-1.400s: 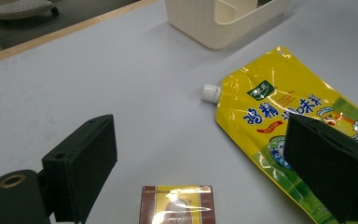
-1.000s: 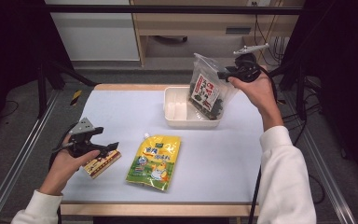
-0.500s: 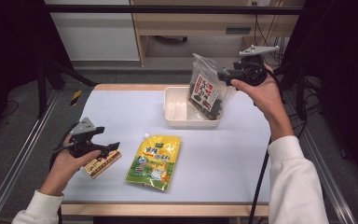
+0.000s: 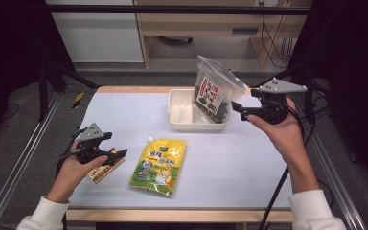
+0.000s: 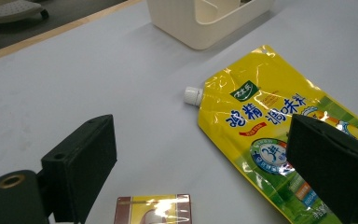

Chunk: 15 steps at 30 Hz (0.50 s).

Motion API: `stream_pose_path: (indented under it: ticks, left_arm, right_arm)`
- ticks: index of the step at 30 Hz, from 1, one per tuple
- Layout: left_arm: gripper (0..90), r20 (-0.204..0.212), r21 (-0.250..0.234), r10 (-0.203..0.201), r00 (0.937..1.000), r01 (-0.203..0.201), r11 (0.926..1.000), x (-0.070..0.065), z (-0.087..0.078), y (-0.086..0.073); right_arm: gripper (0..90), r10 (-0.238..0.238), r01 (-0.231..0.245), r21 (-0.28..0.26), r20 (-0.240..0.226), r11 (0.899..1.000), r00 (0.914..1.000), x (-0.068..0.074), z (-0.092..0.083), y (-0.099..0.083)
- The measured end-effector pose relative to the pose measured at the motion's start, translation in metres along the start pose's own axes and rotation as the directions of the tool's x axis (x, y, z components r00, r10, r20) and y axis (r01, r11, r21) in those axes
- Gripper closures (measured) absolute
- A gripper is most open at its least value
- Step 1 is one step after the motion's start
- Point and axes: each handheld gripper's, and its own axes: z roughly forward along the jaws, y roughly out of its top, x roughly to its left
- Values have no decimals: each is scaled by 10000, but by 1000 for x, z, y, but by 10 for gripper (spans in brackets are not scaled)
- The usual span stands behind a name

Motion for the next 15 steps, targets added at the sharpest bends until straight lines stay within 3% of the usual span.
stream_pose_path:
  ticks: [7, 12, 15]
  left_arm:
    - [100, 123, 120, 248, 9996, -249, 9996, -12, 7, 1]
    - [145, 313, 341, 490, 9983, -500, 9982, -25, 11, -4]
    - [149, 271, 433, 630, 9976, -641, 9970, -32, 11, -7]
  right_arm:
    - [278, 471, -476, -152, -316, 9988, 9984, 14, -9, -43]
    - [321, 593, -595, -24, -544, 9982, 9968, 33, 3, -65]
    - [304, 307, -290, 292, -598, 9992, 9977, 52, 17, -72]
